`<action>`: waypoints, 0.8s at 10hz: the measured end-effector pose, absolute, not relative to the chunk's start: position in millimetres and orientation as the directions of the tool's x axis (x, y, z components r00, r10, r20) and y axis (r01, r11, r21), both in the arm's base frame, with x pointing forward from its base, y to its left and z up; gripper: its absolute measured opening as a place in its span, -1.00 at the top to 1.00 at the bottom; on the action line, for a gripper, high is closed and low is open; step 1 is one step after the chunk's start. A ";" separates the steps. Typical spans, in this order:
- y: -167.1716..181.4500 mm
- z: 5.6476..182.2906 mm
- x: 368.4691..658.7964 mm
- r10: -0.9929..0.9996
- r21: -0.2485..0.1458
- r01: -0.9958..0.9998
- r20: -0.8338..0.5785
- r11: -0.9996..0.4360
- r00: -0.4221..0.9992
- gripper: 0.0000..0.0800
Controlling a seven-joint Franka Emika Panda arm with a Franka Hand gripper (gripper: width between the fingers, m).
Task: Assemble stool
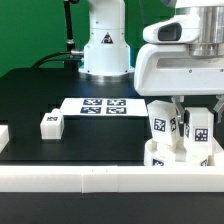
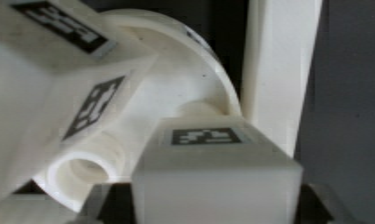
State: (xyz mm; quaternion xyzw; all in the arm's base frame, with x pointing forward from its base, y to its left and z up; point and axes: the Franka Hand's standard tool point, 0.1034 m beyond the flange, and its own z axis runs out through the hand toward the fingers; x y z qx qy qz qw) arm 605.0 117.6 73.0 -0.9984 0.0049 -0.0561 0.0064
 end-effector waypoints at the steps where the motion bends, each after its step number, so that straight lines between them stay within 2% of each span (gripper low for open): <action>1: 117.6 72.9 605.0 -0.046 -0.018 -0.044 0.111 -0.999 0.993 0.16; 2: 117.6 72.9 605.0 -0.044 -0.017 -0.042 0.111 -0.999 0.993 0.16; 5: 118.8 72.9 604.7 -0.385 -0.064 -0.381 0.095 -0.922 0.918 0.16; 7: 120.0 72.9 603.7 -0.657 -0.120 -0.649 0.042 -0.751 0.753 0.16; 8: 122.7 73.4 603.3 -0.772 -0.135 -0.764 0.012 -0.631 0.635 0.16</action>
Offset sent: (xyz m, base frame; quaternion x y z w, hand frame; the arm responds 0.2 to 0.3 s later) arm 0.0000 0.0000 0.0000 0.0000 0.0000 0.2667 0.9638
